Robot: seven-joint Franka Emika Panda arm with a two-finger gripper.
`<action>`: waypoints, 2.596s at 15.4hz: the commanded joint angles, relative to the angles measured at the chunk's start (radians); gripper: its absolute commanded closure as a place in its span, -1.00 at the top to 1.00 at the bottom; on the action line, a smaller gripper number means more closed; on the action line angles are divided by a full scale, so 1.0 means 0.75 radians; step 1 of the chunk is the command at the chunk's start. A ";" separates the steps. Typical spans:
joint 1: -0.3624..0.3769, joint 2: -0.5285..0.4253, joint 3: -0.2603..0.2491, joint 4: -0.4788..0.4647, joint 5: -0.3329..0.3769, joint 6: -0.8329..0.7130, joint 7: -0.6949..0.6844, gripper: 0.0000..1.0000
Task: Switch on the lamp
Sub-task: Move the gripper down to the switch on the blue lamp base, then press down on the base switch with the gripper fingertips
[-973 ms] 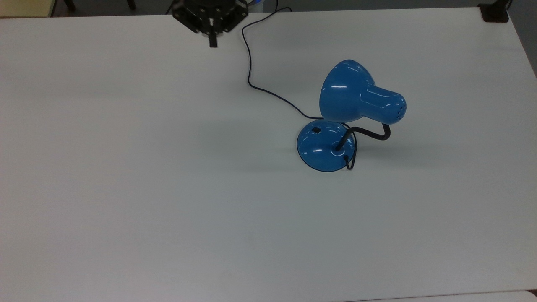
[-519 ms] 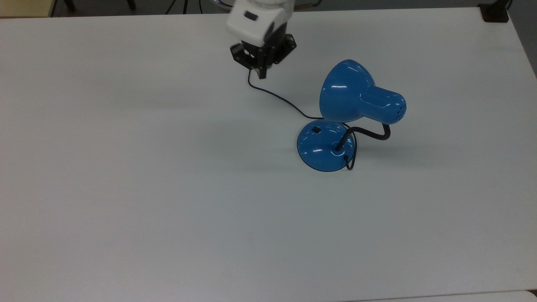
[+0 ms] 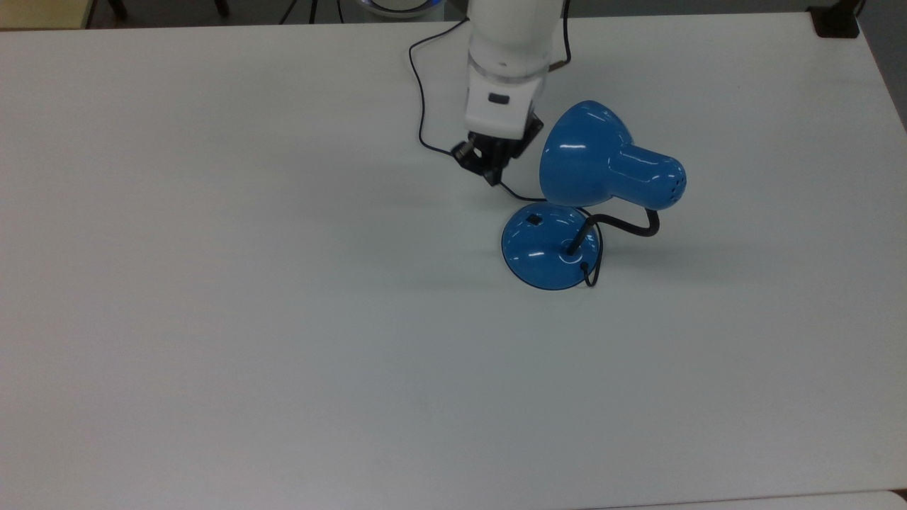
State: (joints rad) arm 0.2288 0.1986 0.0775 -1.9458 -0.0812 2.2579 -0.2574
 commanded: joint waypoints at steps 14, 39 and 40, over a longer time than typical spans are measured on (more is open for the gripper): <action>-0.084 0.189 0.193 0.013 0.057 0.372 -0.047 -1.00; -0.115 0.220 0.195 0.026 0.057 0.348 -0.047 -1.00; -0.115 0.216 0.195 0.026 0.057 0.332 -0.047 -1.00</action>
State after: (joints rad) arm 0.1617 0.3477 0.2126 -1.9286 -0.0567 2.5160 -0.2671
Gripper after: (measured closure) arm 0.991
